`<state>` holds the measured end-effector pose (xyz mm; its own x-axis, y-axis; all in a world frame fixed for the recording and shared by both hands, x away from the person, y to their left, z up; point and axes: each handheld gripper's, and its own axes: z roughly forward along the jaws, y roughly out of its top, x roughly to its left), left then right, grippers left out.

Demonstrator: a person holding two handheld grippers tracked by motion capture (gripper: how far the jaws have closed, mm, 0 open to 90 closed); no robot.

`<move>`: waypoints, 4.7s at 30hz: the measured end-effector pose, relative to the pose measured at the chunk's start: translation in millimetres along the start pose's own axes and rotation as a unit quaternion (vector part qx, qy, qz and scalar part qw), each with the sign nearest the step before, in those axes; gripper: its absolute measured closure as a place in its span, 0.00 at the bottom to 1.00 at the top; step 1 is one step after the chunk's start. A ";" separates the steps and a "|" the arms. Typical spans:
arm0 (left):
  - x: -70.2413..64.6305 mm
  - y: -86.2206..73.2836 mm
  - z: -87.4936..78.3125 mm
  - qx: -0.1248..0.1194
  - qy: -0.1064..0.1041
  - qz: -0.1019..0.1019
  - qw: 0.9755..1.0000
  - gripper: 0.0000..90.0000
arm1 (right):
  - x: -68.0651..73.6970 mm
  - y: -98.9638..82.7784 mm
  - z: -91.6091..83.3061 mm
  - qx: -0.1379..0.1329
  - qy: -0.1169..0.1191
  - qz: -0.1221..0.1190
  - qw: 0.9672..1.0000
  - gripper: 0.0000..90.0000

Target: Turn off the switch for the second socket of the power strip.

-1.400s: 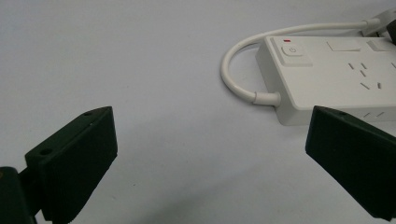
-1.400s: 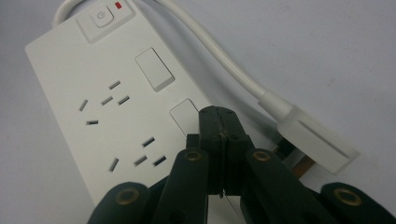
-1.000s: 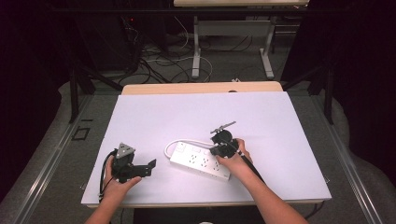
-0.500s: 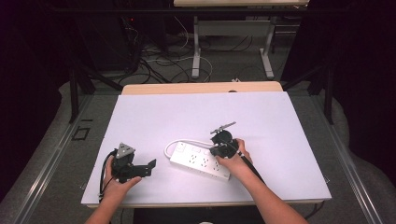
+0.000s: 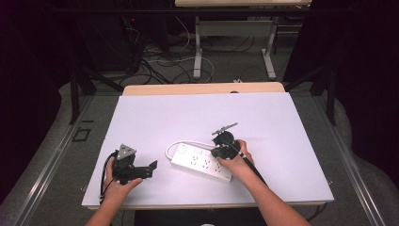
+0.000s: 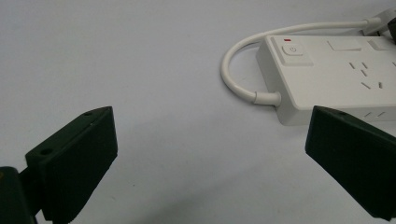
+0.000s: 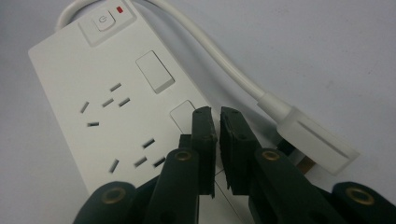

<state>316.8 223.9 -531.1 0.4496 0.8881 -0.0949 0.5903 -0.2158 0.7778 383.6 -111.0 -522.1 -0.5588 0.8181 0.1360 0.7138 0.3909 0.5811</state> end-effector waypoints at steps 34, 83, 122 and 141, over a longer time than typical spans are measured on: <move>-0.2 0.0 1.2 0.007 -0.004 0.000 1.000 0.02 | 1.2 4.7 -9.6 -0.050 0.011 -0.031 0.998 0.52; -0.3 0.1 1.5 0.010 -0.003 0.001 1.000 0.02 | -7.1 10.2 -43.1 -0.109 -0.012 -0.033 0.993 0.00; -1.3 -0.4 3.2 0.008 0.010 -0.003 1.000 0.00 | -57.1 -28.8 -81.4 -0.138 -0.057 0.003 0.989 0.00; -1.0 -0.7 4.4 0.011 0.013 -0.003 1.000 0.00 | -84.2 -57.5 -92.7 -0.148 -0.084 0.025 0.985 0.00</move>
<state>318.8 221.4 -534.3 0.4283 0.8999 -0.0824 0.6073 -0.2192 0.7636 350.4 -241.4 -492.6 -0.4304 0.9013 0.0492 0.5704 0.2293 0.7887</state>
